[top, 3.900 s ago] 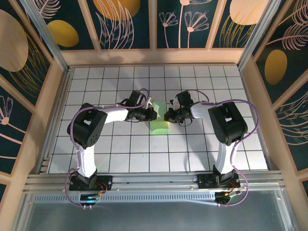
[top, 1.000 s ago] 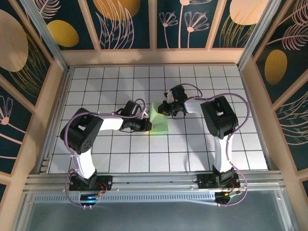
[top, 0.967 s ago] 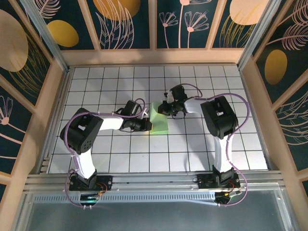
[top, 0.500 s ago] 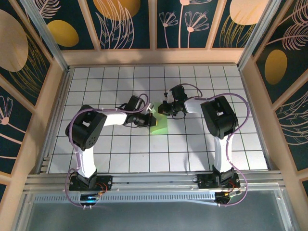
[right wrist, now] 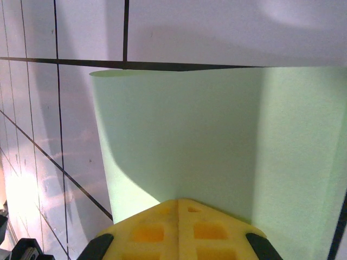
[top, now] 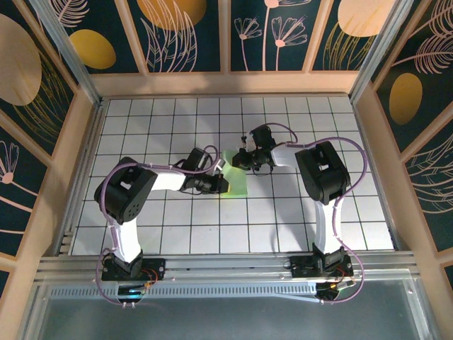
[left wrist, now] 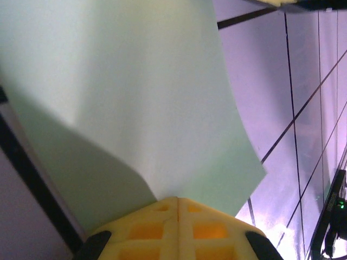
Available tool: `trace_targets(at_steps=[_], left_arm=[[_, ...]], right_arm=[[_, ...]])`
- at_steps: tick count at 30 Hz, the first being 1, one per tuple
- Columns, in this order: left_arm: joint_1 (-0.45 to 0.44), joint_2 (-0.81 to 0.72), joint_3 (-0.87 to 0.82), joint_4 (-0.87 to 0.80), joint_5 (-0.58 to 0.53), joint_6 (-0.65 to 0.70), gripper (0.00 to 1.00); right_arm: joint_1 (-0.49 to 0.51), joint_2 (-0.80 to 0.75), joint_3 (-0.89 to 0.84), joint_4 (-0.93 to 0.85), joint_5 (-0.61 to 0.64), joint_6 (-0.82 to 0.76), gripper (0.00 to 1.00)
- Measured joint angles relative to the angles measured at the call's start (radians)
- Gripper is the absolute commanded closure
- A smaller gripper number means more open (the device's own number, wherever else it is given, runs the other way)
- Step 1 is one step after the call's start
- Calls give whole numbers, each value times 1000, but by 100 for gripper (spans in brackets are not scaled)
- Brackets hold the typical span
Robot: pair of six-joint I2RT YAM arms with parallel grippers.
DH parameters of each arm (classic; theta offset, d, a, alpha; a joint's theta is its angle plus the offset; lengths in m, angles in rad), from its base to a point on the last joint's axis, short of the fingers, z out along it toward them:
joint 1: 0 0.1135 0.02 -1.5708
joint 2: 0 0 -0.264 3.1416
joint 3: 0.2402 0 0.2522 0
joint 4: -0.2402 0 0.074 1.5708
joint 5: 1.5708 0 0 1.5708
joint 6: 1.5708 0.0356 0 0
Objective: Fold a paper plane with a square sheet of paper (fold left side to right side)
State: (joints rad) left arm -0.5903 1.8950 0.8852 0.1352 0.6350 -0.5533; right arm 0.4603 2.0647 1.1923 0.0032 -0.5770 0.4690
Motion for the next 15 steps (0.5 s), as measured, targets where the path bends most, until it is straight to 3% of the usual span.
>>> trace_targets(at_steps=[15], left_arm=[[-19, -113, -122, -42, -8, 10, 96]], right_arm=[[0, 0, 0, 0, 0, -3, 100]])
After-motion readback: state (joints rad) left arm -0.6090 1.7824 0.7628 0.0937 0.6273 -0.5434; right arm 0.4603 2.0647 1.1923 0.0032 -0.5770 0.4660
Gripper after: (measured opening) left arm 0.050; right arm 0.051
